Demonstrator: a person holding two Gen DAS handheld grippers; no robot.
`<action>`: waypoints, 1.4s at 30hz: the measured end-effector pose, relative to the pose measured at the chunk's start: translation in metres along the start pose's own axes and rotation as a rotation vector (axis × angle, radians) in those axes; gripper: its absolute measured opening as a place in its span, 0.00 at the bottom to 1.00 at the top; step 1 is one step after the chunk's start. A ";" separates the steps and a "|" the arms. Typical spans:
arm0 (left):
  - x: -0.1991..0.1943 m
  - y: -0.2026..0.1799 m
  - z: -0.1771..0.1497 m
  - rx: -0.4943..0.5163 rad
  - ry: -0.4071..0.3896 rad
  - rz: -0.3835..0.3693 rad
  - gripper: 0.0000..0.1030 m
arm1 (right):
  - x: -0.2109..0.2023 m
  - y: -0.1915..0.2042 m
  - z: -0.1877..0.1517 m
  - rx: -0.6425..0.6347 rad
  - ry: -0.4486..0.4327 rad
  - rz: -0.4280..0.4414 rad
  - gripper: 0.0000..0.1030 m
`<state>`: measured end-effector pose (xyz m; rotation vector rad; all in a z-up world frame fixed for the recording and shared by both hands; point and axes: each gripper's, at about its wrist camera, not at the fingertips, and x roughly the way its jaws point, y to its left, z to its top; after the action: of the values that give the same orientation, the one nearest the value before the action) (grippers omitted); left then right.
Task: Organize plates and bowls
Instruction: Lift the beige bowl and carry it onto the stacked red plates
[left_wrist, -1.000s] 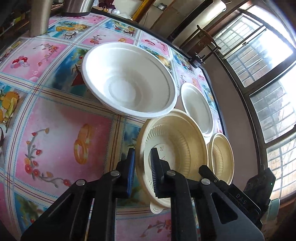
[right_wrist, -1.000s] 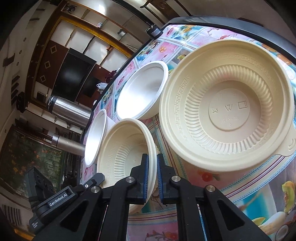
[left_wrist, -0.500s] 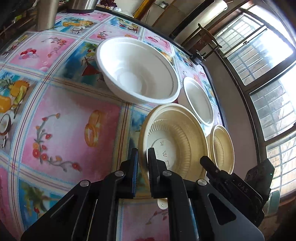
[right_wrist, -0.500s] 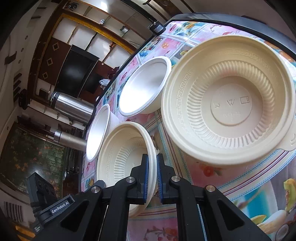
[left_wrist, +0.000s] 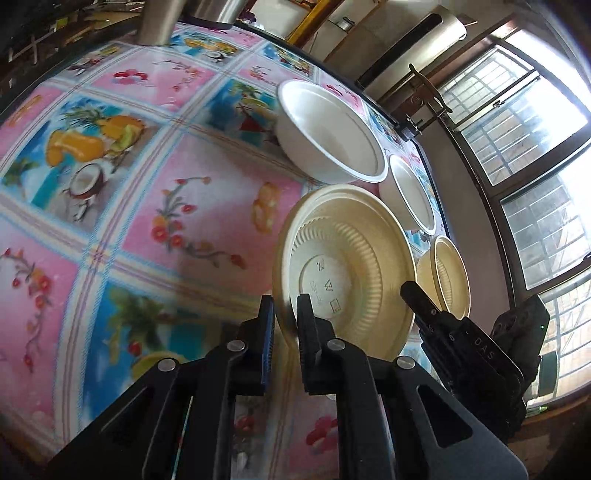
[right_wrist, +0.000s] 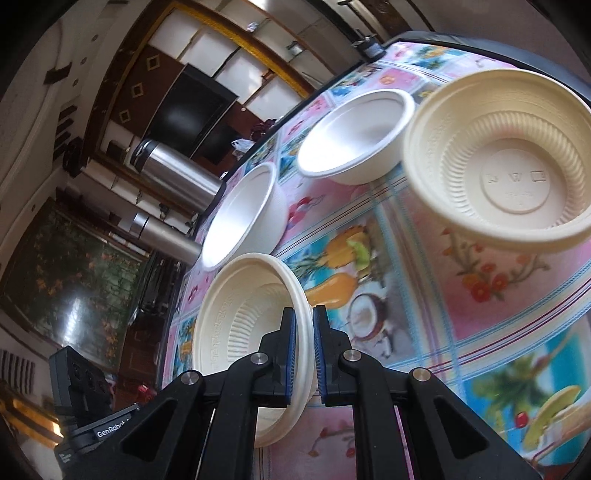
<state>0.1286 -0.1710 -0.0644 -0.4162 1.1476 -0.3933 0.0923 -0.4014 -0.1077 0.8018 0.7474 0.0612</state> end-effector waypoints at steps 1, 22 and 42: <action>-0.002 0.002 -0.002 -0.001 -0.003 0.001 0.09 | 0.001 0.004 -0.003 -0.011 -0.002 0.003 0.10; -0.138 0.072 -0.028 0.004 -0.266 0.032 0.09 | -0.002 0.112 -0.076 -0.162 -0.058 0.191 0.10; -0.206 0.230 -0.049 -0.238 -0.357 0.195 0.10 | 0.082 0.271 -0.182 -0.447 0.184 0.246 0.09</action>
<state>0.0292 0.1241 -0.0364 -0.5526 0.8767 -0.0075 0.0986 -0.0685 -0.0571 0.4587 0.7677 0.5118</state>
